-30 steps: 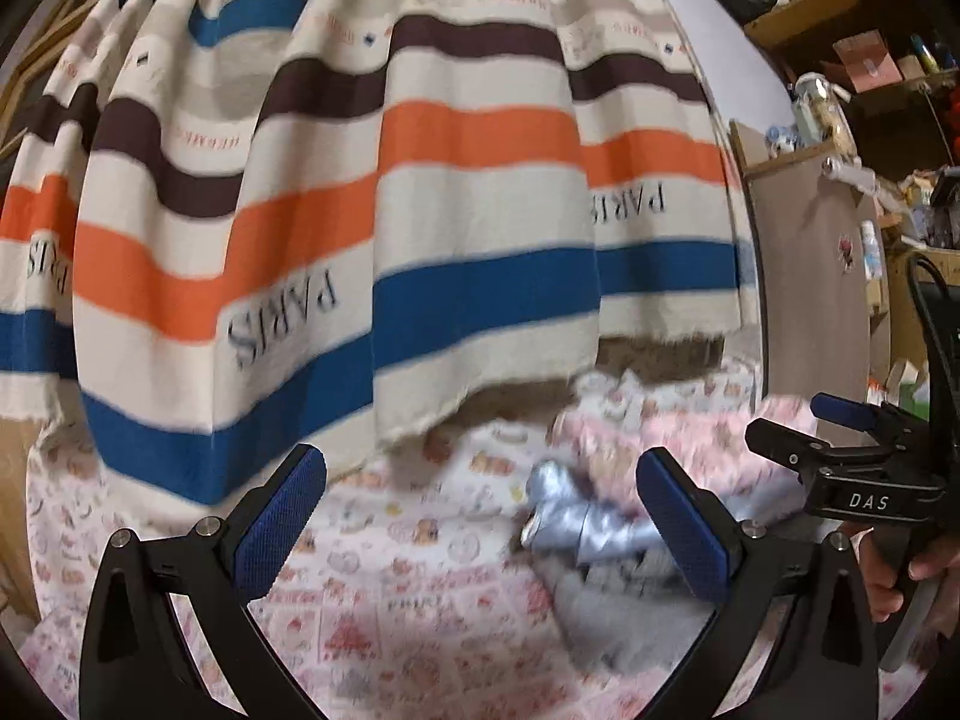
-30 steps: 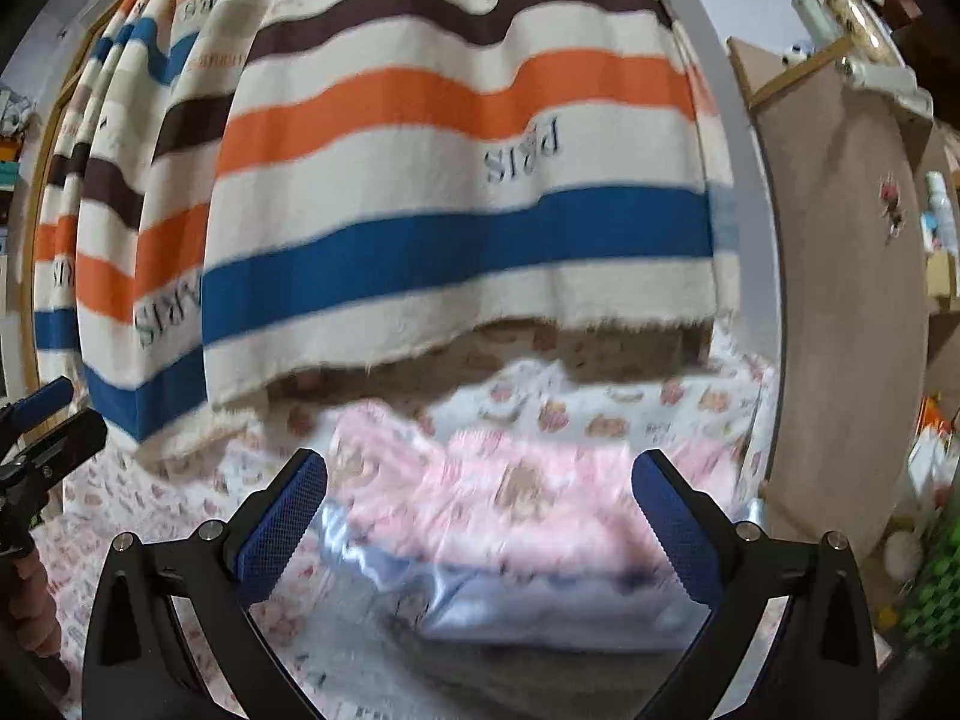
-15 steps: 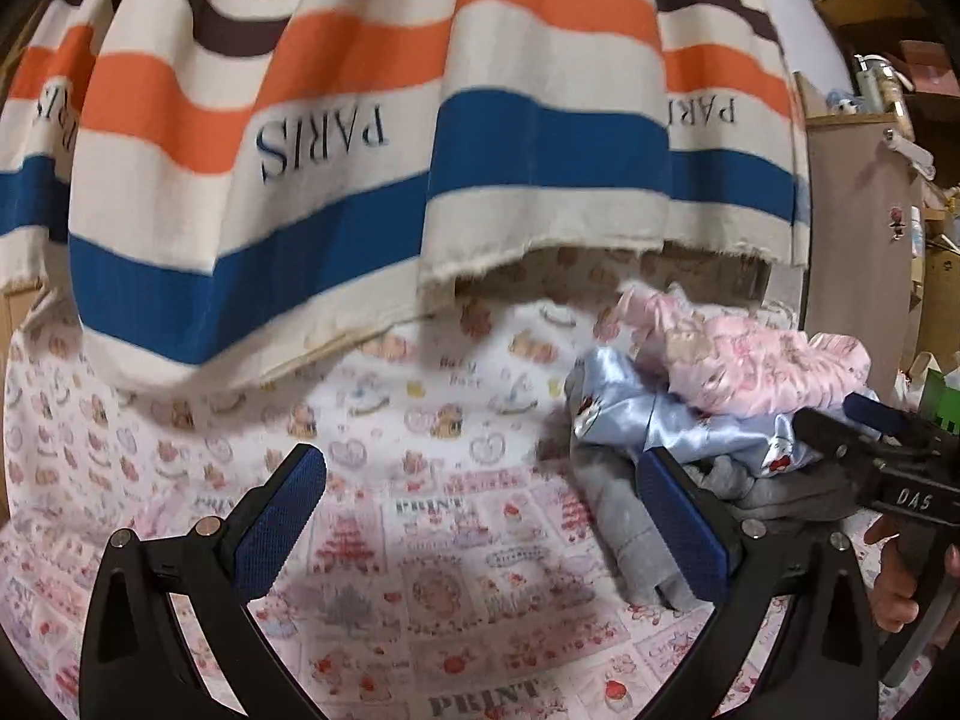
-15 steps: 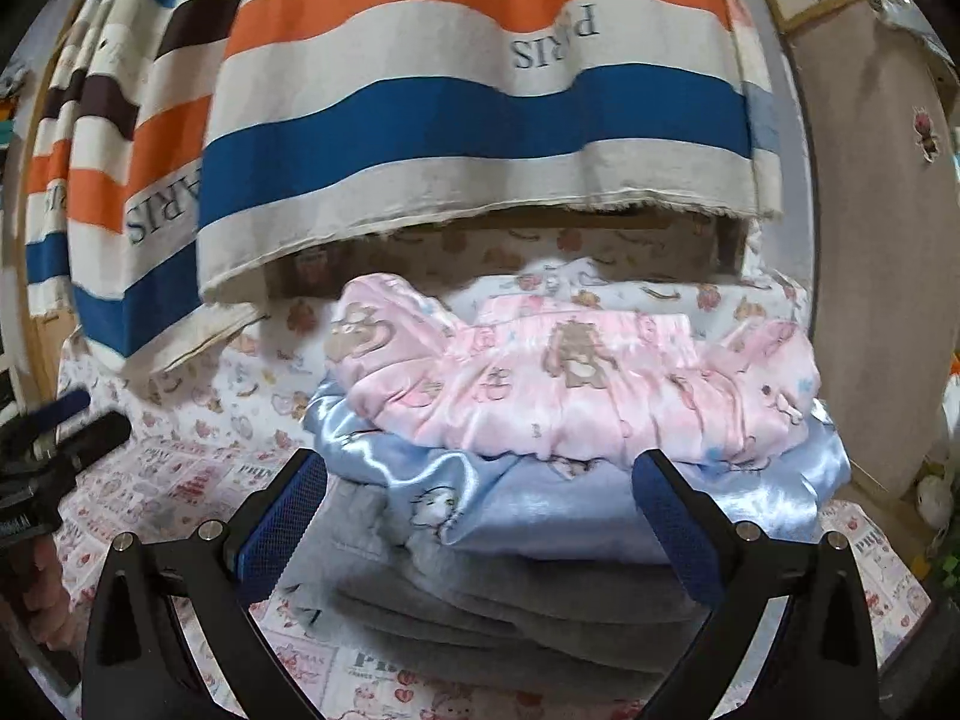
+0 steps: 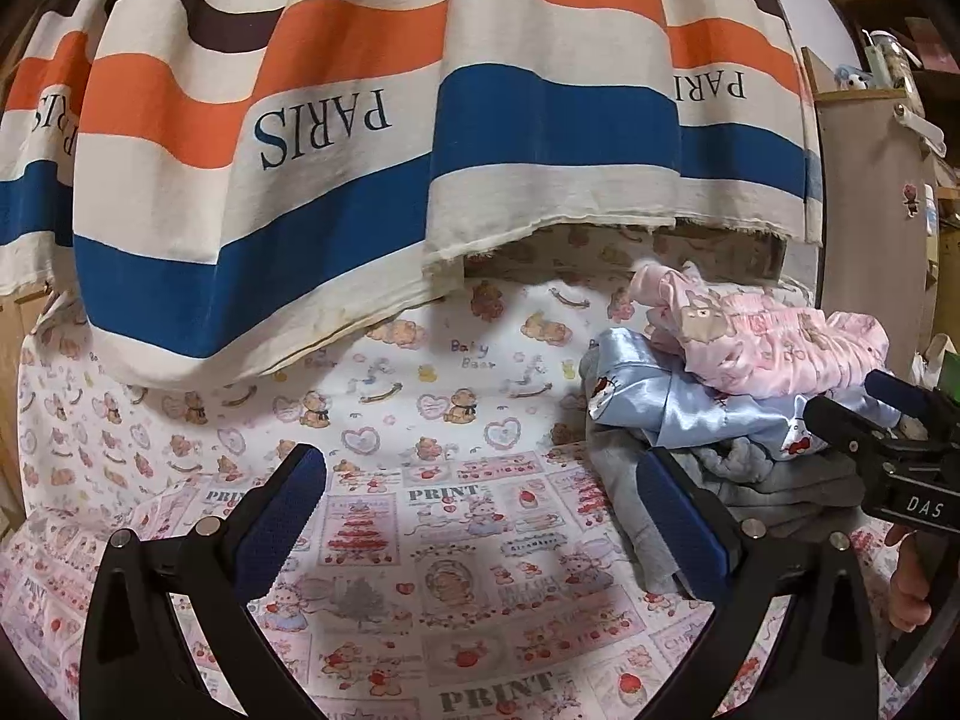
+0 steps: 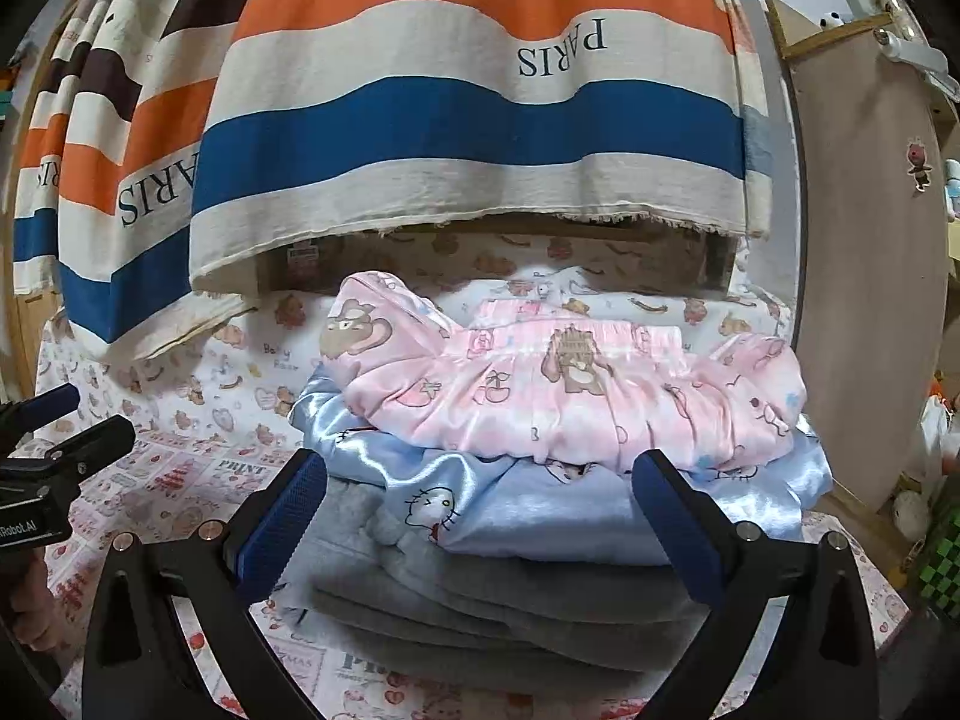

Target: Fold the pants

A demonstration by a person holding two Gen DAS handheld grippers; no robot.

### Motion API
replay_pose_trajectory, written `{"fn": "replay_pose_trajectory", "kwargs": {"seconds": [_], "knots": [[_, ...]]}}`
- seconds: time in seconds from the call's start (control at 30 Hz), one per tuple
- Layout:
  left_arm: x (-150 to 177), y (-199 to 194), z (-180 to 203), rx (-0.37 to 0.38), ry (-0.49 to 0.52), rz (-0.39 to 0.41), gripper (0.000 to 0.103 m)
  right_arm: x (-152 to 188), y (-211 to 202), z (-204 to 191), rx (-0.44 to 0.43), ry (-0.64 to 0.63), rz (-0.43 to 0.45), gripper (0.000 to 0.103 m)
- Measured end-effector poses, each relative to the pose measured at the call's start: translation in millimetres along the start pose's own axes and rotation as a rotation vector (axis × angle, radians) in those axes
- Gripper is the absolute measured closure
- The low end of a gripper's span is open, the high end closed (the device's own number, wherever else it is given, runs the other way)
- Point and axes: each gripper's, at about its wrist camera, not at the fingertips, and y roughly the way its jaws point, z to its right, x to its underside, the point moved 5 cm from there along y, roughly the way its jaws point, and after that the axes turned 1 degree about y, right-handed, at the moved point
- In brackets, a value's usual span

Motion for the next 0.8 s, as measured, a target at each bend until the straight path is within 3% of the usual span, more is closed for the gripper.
{"fn": "replay_pose_trajectory", "kwargs": {"seconds": [0.8], "knots": [[-0.6,0.2,-0.9,0.006,-0.006,-0.001,0.000,0.2,0.3,-2.0,-0.019,-0.004,-0.002,0.001]]}}
